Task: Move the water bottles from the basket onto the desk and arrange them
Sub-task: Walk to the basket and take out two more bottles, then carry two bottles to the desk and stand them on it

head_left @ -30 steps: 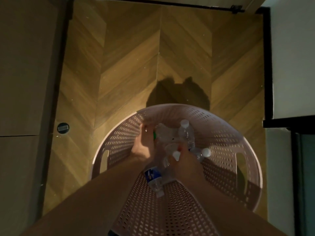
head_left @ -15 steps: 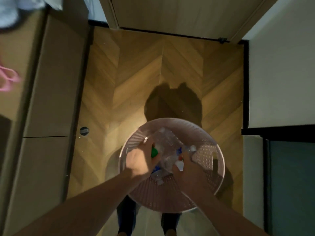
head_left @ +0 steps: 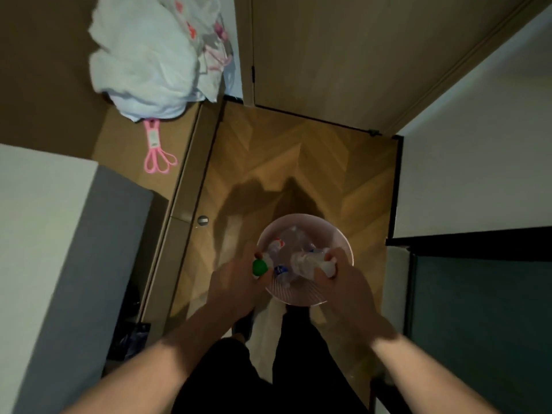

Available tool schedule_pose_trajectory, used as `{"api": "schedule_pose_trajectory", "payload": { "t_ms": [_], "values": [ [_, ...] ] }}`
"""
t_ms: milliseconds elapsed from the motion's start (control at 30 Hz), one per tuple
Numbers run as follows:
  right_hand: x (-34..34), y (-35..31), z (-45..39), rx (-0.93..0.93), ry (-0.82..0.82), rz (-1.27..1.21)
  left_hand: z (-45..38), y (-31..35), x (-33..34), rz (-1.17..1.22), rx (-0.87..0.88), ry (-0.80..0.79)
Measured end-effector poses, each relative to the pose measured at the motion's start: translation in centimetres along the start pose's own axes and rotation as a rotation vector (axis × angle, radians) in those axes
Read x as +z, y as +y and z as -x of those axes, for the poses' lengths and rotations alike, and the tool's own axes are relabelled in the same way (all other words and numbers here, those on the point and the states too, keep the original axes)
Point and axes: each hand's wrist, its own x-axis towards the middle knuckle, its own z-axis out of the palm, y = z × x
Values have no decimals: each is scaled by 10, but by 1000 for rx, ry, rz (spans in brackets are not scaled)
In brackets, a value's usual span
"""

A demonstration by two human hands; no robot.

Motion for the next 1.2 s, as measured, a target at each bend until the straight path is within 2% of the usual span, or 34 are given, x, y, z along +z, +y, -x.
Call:
{"api": "schedule_pose_trajectory", "payload": {
  "t_ms": [133,267,400,500,667,933,1200],
  "values": [
    [-32,-34,30,-75,11,13,56,21,-42,69,-54,95],
    [-46,-58,46,-251,-74,55,106,30,-62,96,-103,217],
    [-49,-75,59,-431,-128,146,160,42,-67,95,-216,400],
    [-50,-89,70,-559,-175,241,194,52,-65,210,-388,486],
    [-47,-116,94,-723,-338,381,259,55,-55,262,-518,677],
    [0,-175,184,-1112,-563,605,381,46,-30,389,-745,981],
    [77,-193,338,-1439,-716,628,542,27,13,476,-972,1250]
  ]
}}
